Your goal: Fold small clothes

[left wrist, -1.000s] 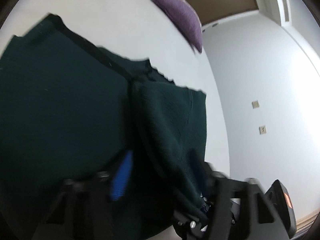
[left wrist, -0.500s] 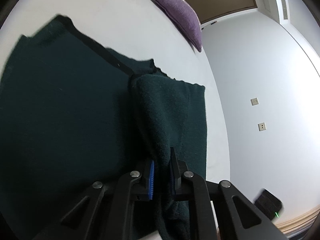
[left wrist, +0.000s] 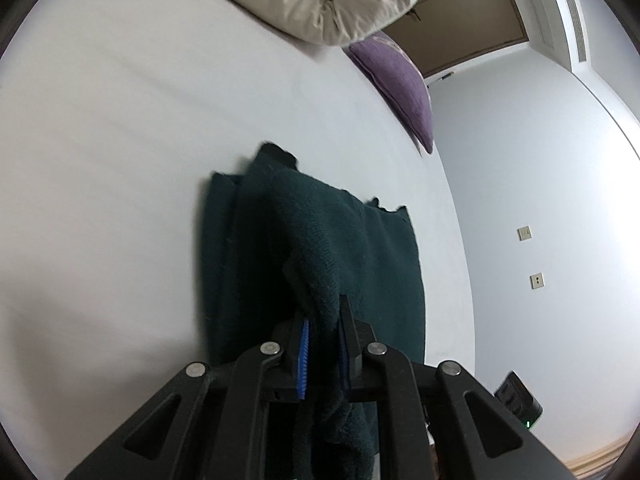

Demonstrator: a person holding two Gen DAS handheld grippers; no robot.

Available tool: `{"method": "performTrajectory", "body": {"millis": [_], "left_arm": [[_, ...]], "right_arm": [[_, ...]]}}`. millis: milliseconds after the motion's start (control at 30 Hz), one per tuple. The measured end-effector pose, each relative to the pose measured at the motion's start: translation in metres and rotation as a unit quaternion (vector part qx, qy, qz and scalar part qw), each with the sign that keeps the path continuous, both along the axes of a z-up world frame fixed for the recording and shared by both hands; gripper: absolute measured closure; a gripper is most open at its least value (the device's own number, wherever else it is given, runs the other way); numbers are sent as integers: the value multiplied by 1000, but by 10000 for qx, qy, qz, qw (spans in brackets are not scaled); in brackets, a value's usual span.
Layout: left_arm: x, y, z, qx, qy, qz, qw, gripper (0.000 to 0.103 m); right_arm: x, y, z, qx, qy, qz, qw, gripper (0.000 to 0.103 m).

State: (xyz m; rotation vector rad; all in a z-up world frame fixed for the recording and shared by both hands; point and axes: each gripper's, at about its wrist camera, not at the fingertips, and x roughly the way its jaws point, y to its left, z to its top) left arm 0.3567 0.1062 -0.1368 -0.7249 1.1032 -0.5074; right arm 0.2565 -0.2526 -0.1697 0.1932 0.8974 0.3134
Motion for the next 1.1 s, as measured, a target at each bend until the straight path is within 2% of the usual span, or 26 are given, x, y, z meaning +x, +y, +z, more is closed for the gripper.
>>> {"method": "performTrajectory", "body": {"millis": [100,300,433,500,567,600,667,733,800,867,900,967,1100], "left_arm": [[5,6,-4,-3,-16,63,10000,90],[-8,38,-13,-102,-7,268,9996,90],[-1,36,-31,108,154,369,9991,89],[-4,37,-41,114,219,468,9986,84],[-8,37,-40,-21,183,602,9980,83],[-11,38,-37,66,162,673,9976,78],[-24,42,-16,657,-94,918,9936,74],[-45,38,15,1088,-640,1022,9867,74],[-63,20,40,1387,-1108,868,9803,74],[-78,1,50,1637,-1408,678,9741,74],[-86,-11,49,1801,-1522,518,9704,74],[-86,-25,38,2047,-1481,346,9669,74],[-81,-22,-5,2216,-1068,361,9686,78]], "right_arm": [[-4,27,4,-374,-131,123,9991,53],[-21,40,11,-389,-149,143,9990,53],[-22,58,13,-565,-194,301,9978,53],[-21,70,9,-832,-210,322,9958,50],[-19,72,4,-892,-249,333,9951,48],[-15,70,2,-863,-231,336,9954,48],[-15,64,4,-770,-226,343,9962,50],[-14,56,7,-629,-195,321,9973,50],[-9,52,9,-489,-202,263,9983,51],[-10,45,14,-286,-204,130,9993,51],[-13,41,18,-152,-216,67,9996,51],[-15,34,26,188,-231,-22,9996,51],[-18,18,36,1257,-141,127,9919,56]]}}
